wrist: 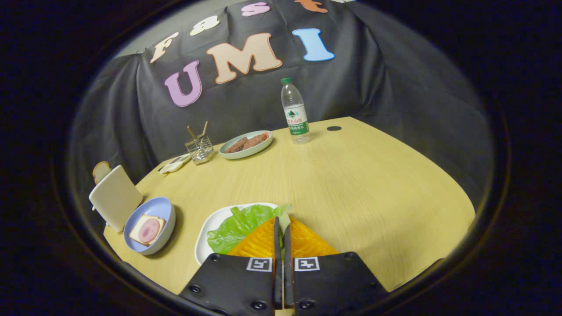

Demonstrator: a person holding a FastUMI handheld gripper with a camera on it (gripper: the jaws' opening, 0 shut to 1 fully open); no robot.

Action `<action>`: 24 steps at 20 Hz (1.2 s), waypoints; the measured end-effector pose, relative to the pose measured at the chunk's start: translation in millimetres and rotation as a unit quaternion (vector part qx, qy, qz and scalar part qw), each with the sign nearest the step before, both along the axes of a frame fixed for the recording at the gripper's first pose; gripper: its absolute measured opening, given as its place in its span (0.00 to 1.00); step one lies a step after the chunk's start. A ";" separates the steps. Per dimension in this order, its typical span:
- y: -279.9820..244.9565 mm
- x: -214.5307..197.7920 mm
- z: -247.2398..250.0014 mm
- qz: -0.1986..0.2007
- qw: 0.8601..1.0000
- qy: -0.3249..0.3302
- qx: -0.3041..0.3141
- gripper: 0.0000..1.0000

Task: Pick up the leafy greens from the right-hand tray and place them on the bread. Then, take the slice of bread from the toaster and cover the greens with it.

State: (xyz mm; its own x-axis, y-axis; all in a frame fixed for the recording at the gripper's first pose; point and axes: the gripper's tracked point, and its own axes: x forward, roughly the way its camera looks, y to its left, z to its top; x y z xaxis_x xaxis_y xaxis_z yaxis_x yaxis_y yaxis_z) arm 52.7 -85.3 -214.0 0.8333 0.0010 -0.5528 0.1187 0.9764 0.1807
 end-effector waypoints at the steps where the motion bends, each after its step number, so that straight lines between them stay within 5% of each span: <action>1: 0.3 0.0 4.8 -0.001 1.000 -0.006 0.001 0.05; 14: 31.3 -8.9 85.0 0.004 0.994 -0.105 0.013 0.05; 24: 141.7 0.3 129.4 0.081 0.982 -0.157 0.069 0.05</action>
State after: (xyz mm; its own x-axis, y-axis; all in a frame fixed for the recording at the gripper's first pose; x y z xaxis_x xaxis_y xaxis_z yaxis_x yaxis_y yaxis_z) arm 53.1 56.4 -84.7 0.9455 0.2036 -0.2542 -0.1181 0.9418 0.3148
